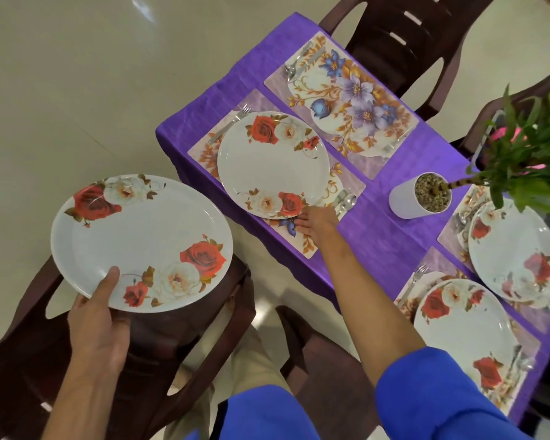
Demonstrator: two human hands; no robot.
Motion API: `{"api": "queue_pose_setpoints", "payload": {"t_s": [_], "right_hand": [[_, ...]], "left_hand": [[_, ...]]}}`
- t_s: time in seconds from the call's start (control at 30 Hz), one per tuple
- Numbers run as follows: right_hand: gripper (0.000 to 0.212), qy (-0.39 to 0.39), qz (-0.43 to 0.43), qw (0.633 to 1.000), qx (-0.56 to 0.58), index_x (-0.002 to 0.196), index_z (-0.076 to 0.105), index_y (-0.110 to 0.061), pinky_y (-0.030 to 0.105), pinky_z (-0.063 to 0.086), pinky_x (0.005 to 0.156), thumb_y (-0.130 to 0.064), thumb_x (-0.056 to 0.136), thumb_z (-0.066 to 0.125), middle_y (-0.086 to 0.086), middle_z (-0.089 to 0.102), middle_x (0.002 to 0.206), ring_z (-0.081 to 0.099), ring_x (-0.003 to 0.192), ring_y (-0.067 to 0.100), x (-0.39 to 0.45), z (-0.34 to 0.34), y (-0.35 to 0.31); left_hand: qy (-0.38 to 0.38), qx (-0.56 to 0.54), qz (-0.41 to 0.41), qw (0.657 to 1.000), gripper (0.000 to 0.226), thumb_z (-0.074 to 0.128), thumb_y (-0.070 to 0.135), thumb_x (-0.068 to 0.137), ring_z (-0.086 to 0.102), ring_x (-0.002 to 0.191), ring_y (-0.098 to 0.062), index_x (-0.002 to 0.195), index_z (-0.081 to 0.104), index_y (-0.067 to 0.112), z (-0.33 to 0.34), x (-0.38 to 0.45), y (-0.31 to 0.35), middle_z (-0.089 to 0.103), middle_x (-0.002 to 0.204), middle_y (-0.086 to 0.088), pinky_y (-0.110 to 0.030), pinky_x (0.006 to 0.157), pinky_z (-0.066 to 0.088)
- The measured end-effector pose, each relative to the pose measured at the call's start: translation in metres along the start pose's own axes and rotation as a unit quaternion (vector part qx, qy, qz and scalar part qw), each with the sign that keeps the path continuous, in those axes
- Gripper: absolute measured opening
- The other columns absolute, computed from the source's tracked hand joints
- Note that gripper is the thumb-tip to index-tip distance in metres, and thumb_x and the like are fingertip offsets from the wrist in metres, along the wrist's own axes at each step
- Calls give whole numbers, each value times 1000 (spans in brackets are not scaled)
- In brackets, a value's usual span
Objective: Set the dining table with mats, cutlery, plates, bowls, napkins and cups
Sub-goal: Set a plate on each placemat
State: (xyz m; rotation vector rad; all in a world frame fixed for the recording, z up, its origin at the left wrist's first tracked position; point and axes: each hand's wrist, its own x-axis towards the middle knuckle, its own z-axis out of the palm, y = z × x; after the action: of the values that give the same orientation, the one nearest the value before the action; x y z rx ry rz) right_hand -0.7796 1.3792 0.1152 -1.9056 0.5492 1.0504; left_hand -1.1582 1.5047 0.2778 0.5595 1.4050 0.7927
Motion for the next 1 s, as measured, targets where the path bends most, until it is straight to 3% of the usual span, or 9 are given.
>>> {"api": "queue_pose_setpoints", "payload": {"t_s": [0.27,0.4,0.5,0.6,0.7,0.77,0.87,0.93,1.0], "right_hand": [[25,-13,-8,1000,-8,108,68,4,34,62,60,-12,103,50,19,76,97,76,81,29,5,1,4],[19,3,-12,1000,7,105,66,7,49,65,78,-3,101,50,23,74,95,77,80,36,12,-1,2],[17,4,-11,1000,3,111,62,7,51,63,84,-1,100,51,20,73,93,76,80,36,13,-10,1],[26,-19,-55,998,-37,122,59,1,36,65,67,-2,97,56,19,68,107,73,84,29,11,-20,-3],[14,-17,-75,994,-83,110,59,-5,33,64,64,-3,96,58,16,68,101,73,91,30,18,-28,-2],[13,-7,-105,977,-187,103,63,-9,34,63,75,-20,98,67,10,73,89,72,102,33,32,-32,2],[51,3,-155,927,-342,112,70,-9,32,50,85,-56,91,69,10,73,106,69,105,30,36,-38,4],[57,16,-188,913,-362,117,69,-9,32,47,85,-60,93,65,12,71,112,67,106,30,28,-38,4],[57,21,-166,927,-336,119,68,-8,33,45,85,-59,95,62,13,70,114,65,109,31,19,-36,1]], "left_hand": [[2,-6,-2,1000,42,68,7,98,74,111,-14,138,64,17,7,-7,3,77,121,5,-35,87,64],[6,-4,-2,1000,42,69,8,98,74,110,-13,139,64,18,6,-6,3,77,121,6,-34,85,64],[11,-6,-7,1000,43,71,10,96,74,111,-14,137,65,20,4,-4,3,77,122,7,-34,84,64],[11,-8,-10,1000,45,72,12,96,73,113,-15,140,64,19,1,-4,3,75,125,5,-34,83,65],[10,-8,-10,1000,45,71,11,96,74,112,-14,140,63,18,1,-3,3,75,127,4,-34,84,65],[13,-8,-12,1000,43,71,11,97,74,111,-14,139,64,18,2,-2,3,75,126,4,-34,84,64],[14,-7,-16,1000,42,71,12,97,74,111,-15,137,65,19,2,-1,3,76,125,4,-35,85,64],[17,-8,-17,1000,42,72,12,96,74,111,-15,137,66,20,2,0,2,76,124,5,-35,86,64],[20,-8,-18,1000,42,73,12,96,74,112,-15,136,66,20,2,1,2,76,124,4,-35,86,64]]}}
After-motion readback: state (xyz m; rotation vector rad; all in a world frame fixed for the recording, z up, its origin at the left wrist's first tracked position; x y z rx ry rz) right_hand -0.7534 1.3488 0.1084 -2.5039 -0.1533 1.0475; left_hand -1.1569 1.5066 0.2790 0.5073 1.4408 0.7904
